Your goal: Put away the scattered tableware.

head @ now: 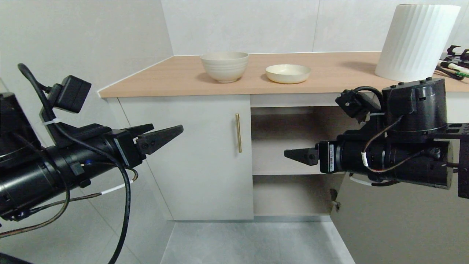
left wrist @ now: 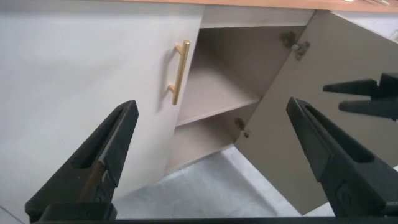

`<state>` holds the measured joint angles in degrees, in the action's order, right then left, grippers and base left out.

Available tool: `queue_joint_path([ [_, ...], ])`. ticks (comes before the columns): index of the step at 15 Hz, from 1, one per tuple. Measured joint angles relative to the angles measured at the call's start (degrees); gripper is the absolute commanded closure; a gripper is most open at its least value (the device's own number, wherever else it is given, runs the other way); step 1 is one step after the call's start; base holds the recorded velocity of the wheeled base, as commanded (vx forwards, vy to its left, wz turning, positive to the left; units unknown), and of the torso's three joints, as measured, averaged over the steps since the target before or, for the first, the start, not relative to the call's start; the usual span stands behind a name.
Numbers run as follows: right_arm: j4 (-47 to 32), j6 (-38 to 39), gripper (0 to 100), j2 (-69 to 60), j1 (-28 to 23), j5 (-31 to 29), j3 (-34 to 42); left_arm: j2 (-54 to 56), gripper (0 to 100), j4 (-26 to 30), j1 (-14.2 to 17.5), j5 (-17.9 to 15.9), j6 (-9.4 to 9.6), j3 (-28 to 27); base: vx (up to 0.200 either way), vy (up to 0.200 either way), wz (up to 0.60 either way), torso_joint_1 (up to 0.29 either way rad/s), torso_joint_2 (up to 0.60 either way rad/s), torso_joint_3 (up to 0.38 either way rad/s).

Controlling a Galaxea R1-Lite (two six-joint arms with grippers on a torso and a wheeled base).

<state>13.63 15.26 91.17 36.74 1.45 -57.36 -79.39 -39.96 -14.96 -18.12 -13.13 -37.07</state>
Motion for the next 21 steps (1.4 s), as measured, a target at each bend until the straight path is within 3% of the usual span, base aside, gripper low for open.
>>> queue_joint_path([
  [6, -0.1, 0.1, 0, -1.7, 0.0, 0.0, -0.1, 0.2, 0, 0.5, 0.0, 0.3, 0.05, -0.2, 0.000, 0.000, 0.00, 0.000, 0.00, 0.000],
  [17, -0.9, 1.4, 0, -5.3, 0.3, 0.8, 0.2, 0.0, 0, 1.3, 0.2, 0.3, 0.22, -0.5, 0.200, 0.000, 0.00, 0.003, 0.00, 0.001],
  [21, -4.2, 2.6, 0, -6.6, 0.8, 1.3, 0.1, 0.3, 0, 1.0, 0.2, 0.2, 0.18, -0.4, 0.000, 0.000, 0.00, 0.000, 0.00, 0.000],
])
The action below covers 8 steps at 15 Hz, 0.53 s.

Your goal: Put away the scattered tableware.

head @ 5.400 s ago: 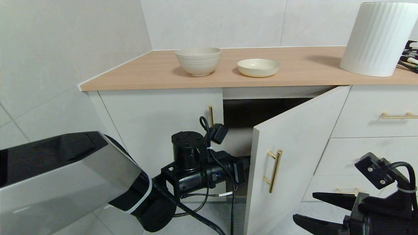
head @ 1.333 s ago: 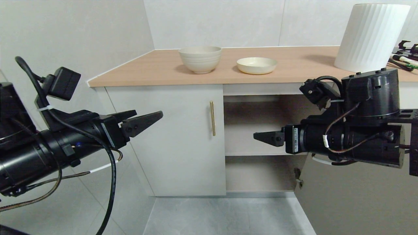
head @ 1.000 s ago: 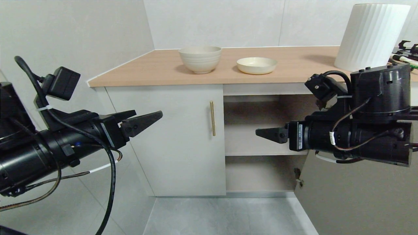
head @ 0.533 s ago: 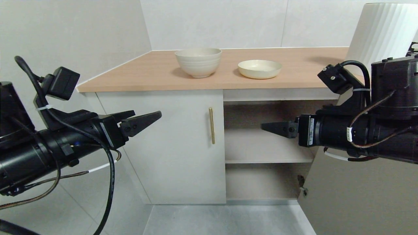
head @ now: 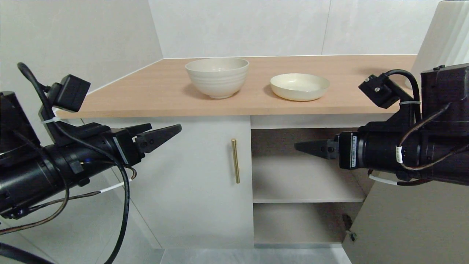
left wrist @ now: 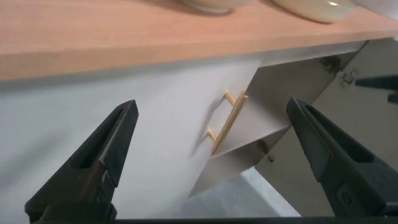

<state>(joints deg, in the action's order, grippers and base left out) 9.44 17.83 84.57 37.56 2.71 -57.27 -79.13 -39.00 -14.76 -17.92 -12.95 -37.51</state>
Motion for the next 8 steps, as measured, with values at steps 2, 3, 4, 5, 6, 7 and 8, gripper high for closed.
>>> queue_joint_path([
  [2, -1.0, 1.4, 0, -2.0, 0.6, 4.0, -0.1, 1.1, 0, 0.5, 0.0, -0.1, -0.13, 0.1, 0.000, 0.000, 0.00, 0.000, 0.00, 0.000],
  [3, -1.4, 1.8, 0, -3.1, 0.6, 6.3, 0.1, 1.9, 0, 1.3, 0.0, -0.1, -0.21, 0.1, 0.000, 0.000, 0.00, 0.000, 0.00, 0.000],
  [4, -2.4, 2.0, 0, -4.2, 0.7, 6.8, 0.2, 2.7, 0, 3.1, -0.1, -0.1, -0.22, 0.1, 0.000, 0.000, 0.00, 0.000, 0.00, 0.000],
  [5, -3.0, 2.0, 0, -5.0, 0.9, 7.0, 0.3, 3.6, 0, 5.3, -0.2, -0.2, -0.21, -0.3, 0.000, 0.000, 0.00, 0.000, 0.00, 0.000],
  [6, -3.0, 1.9, 0, -5.5, 1.0, 7.1, 0.5, 4.2, 0, 5.9, -0.2, -0.2, -0.21, -0.7, 0.000, 0.000, 0.00, 0.000, 0.00, 0.000],
  [7, -2.7, 1.8, 0, -5.9, 1.0, 7.1, 0.6, 4.6, 0, 5.9, -0.2, -0.2, -0.21, -0.9, 0.000, 0.000, 0.00, 0.000, 0.00, 0.000],
  [8, -2.7, 1.7, 0, -6.1, 1.0, 7.1, 0.9, 4.9, 0, 5.9, -0.2, -0.2, -0.24, -1.0, 0.000, 0.000, 0.00, 0.000, 0.00, 0.000],
])
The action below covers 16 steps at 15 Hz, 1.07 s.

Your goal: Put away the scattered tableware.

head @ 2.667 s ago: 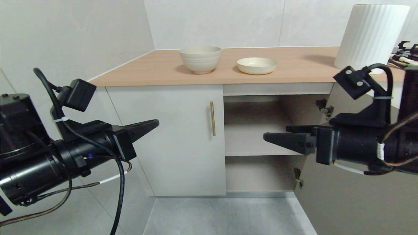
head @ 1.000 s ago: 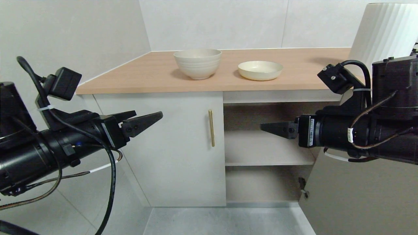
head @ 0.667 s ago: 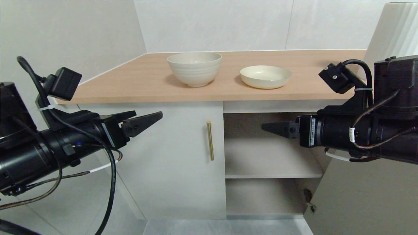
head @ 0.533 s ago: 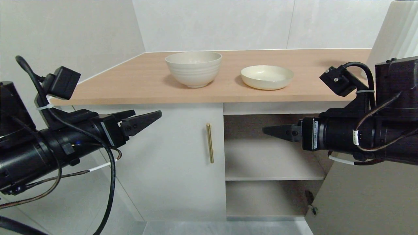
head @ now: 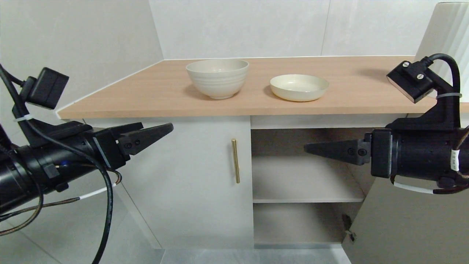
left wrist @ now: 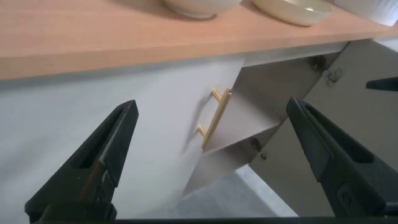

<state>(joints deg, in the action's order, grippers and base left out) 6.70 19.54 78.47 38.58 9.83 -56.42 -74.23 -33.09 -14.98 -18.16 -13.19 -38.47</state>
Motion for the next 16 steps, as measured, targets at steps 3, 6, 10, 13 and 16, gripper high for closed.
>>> queue_joint_path([
  [3, 0.0, -0.7, 0, -0.7, 0.0, 0.0, 0.3, 0.3, 0, 0.0, 0.0, -1.0, 0.02, -0.1, 0.000, 0.000, 0.00, 0.000, 0.00, 0.000],
  [6, 0.9, -2.8, 0, -1.2, 0.0, 0.1, 1.1, 0.2, 0, 0.1, 0.0, -1.6, 0.02, -0.1, 0.000, 0.000, 0.00, 0.041, -0.12, -0.072],
  [10, 6.0, -3.1, 0, -1.2, -0.1, -0.1, 3.7, -0.3, 0, 0.3, -0.1, -3.3, 0.09, 0.0, 0.000, 0.000, 0.00, 0.138, -0.34, -0.262],
  [13, 6.4, -3.2, 0, -1.1, 0.1, -0.1, 4.2, -0.6, 0, 0.0, -0.2, -3.4, 0.11, -0.1, 0.000, 0.000, 0.00, 0.087, -0.52, -0.266],
  [16, 6.3, -3.1, 0, -1.0, 0.0, -0.2, 4.4, -1.1, 0, 0.0, -0.5, -3.4, 0.11, -0.1, 0.000, 0.000, 0.00, 0.268, -0.47, -0.277],
])
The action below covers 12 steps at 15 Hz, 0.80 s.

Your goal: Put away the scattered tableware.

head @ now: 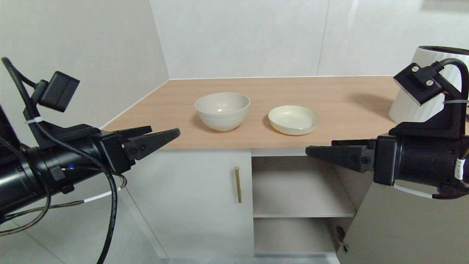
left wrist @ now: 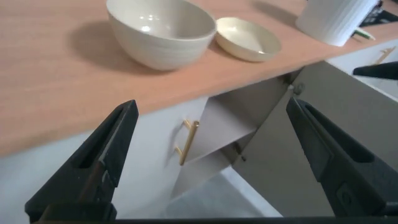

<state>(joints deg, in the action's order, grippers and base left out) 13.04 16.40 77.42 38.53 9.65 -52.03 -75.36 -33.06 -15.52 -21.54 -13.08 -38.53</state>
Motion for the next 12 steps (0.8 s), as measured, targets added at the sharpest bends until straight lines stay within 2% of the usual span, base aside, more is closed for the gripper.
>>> queue_joint_path([
  [6, 0.3, -2.6, 0, 0.7, 0.0, -0.2, 0.6, -0.5, 0, -0.1, -0.1, 0.0, -0.02, -0.1, 0.000, 0.000, 0.00, 0.195, -0.44, -0.239],
  [10, 1.5, -3.1, 0, 2.3, -0.8, -2.3, 0.0, -1.6, 0, 0.6, -0.1, 0.4, -0.09, -2.2, 0.000, 0.000, 0.00, 0.027, -0.06, -0.032],
  [12, -1.0, -1.3, 0, 5.5, -2.3, -6.9, -4.8, -2.9, 0, 5.4, -0.1, 0.6, -0.11, -6.2, 0.000, 0.000, 0.00, 0.000, 0.00, 0.000],
])
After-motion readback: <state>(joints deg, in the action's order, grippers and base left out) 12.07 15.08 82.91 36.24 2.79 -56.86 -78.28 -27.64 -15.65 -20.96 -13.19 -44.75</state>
